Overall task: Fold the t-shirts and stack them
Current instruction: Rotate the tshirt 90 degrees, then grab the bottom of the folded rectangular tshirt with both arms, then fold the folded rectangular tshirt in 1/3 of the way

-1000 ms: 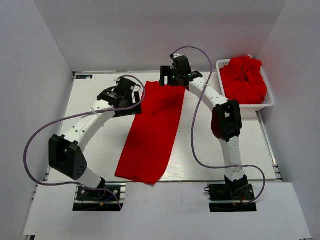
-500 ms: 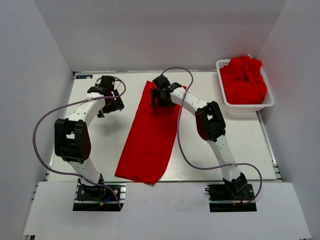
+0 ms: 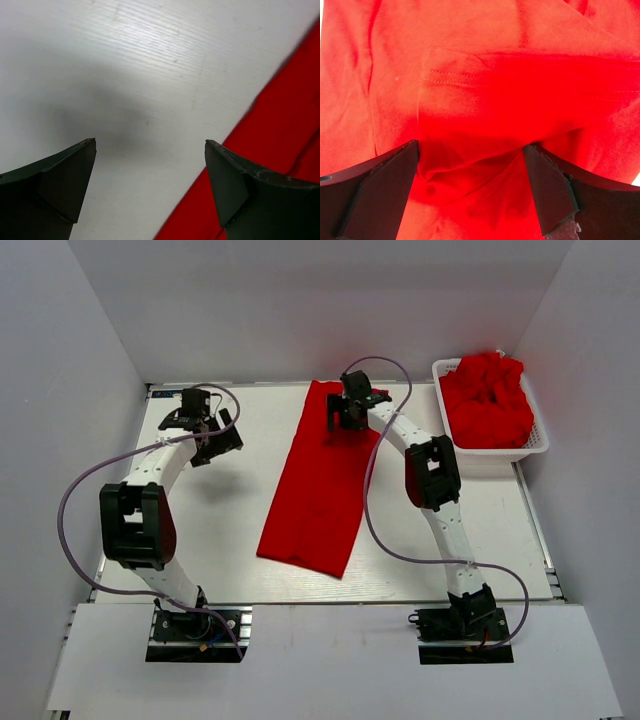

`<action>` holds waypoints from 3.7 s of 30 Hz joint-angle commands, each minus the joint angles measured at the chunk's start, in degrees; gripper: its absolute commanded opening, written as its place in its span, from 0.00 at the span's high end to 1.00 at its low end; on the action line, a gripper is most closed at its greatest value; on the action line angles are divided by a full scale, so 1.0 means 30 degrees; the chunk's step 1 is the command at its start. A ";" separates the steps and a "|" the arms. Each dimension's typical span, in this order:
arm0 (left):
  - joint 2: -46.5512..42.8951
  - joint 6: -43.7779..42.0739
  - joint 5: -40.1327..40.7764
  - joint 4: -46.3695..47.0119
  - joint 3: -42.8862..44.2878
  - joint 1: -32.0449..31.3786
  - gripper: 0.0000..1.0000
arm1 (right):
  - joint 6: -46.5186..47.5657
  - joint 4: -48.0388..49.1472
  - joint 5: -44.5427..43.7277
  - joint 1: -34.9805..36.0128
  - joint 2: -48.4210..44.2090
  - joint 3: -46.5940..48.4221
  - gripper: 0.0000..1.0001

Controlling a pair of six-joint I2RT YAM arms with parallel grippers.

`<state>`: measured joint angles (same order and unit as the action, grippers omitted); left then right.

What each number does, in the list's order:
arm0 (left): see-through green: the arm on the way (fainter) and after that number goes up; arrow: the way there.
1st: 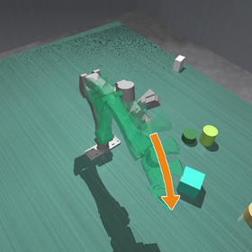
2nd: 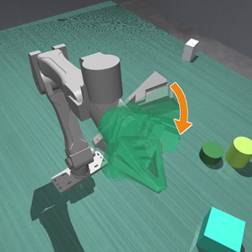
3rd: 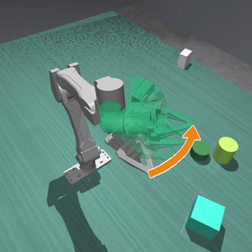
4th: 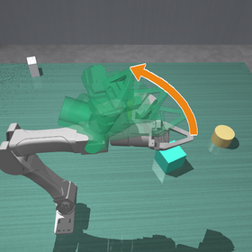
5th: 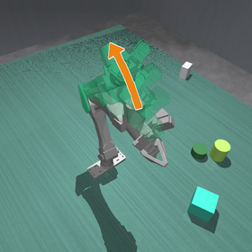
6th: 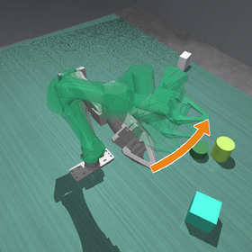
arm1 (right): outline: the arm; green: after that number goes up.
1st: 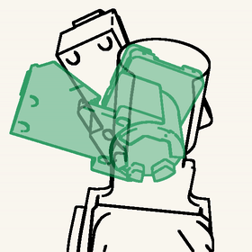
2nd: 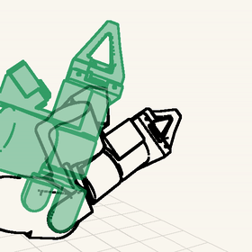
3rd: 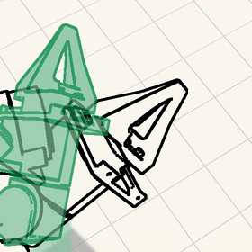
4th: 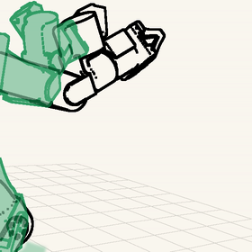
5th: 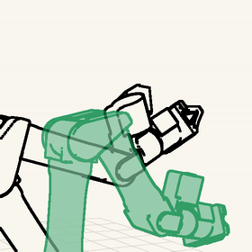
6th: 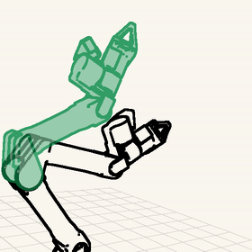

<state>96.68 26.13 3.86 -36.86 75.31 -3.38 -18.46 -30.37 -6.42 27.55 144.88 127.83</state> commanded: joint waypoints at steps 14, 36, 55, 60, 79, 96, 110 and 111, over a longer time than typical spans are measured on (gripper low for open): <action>-0.1345 -0.1327 -0.3571 0.0481 -0.2449 -0.0632 0.00 | 1.0285 0.3881 0.4599 -0.0307 -0.7499 -0.6561 0.10; -0.5658 -0.0829 -0.4042 0.2704 -1.1187 -0.6577 0.03 | -0.5006 -0.0571 0.3924 0.4233 -2.1428 -2.6349 0.11; -0.3751 -0.0653 -0.2956 0.4315 -1.2238 -0.9451 0.38 | -0.5507 0.2241 0.7411 0.5582 -1.8821 -2.7402 0.38; -0.3751 0.0018 -0.3425 0.5080 -1.2915 -0.9861 0.44 | -0.5653 0.2768 0.7588 0.5611 -1.8205 -2.7930 0.42; -0.5829 0.1368 -0.2282 0.2619 -1.2419 -1.0212 1.00 | -0.5420 0.3414 0.6503 0.6022 -2.0139 -2.8636 1.00; -0.3402 0.1192 -0.2575 0.1330 -0.6708 -0.9862 1.00 | -0.3926 0.2274 0.4542 0.5758 -2.0493 -2.5416 1.00; 0.2925 0.0841 -0.0933 -0.0428 0.2374 -0.9158 1.00 | -0.3194 0.0397 0.0703 0.3155 -1.7651 -2.0026 1.00; 0.3189 0.0841 -0.0934 -0.0428 0.3132 -0.8984 1.00 | -0.3048 0.0426 0.0529 0.3092 -1.7358 -1.9558 1.00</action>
<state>105.54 29.36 0.25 -37.04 80.18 -31.48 -29.26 -27.53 -1.74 38.15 90.96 65.19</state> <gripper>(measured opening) 0.077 0.012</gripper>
